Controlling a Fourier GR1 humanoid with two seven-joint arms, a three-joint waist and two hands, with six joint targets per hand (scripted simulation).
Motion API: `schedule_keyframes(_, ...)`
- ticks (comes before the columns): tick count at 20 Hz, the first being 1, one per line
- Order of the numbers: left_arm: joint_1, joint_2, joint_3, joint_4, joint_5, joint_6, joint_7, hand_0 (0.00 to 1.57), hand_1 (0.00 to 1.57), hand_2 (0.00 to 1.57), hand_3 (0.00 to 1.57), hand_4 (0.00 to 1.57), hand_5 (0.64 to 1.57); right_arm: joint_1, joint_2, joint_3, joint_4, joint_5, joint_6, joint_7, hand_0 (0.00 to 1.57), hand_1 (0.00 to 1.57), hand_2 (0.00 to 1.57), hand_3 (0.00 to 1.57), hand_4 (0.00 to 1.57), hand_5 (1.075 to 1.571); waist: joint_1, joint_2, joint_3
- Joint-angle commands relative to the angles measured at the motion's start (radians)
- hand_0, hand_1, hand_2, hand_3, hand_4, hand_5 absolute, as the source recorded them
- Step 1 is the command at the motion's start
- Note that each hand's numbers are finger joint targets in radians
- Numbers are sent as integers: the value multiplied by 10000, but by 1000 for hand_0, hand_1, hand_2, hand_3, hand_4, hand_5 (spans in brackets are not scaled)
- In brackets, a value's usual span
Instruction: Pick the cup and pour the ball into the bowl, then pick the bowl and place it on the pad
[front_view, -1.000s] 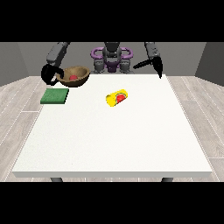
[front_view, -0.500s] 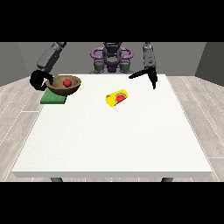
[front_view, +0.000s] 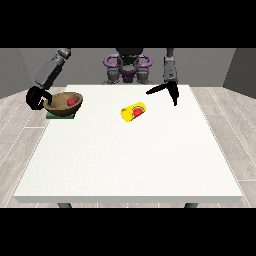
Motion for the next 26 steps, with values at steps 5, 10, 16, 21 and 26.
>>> schedule_keyframes(5, 402, -384, -778, -2017, -599, 330, 1210, 0, 0, 0, 0, 0, 1564, -536, -610, 131, 689, 494, 45, -967, 1571, 1571, 1571, 199, 1036, 1570, -112, 592, 1)
schedule_keyframes(10, 1307, -190, -806, -2386, -223, -252, 1191, 0, 0, 0, 0, 0, 1565, -723, -1079, -447, 1391, -235, 778, 259, 1571, 1571, 1571, 0, 836, 1569, -40, -114, -12)
schedule_keyframes(16, 837, 163, -457, -2615, 60, -646, 1924, 0, 0, 0, 0, 0, 1566, -712, -890, -181, 1448, -20, 471, 445, 1571, 1571, 1571, 815, 735, 1571, -71, -312, -12)
schedule_keyframes(21, 833, 227, 39, -1823, 526, -696, 1120, 0, 0, 0, 0, 0, 1566, -396, -502, 355, 1027, 461, 373, -20, 1571, 1571, 1571, 915, 697, 1568, -210, -166, -22)
schedule_keyframes(26, 1058, -38, -636, -3481, -141, -329, 1927, 0, 0, 0, 0, 0, 1565, -661, -1482, 140, 1717, 536, 44, 492, 1571, 1571, 1571, 1571, 588, 1535, -145, 434, -2)
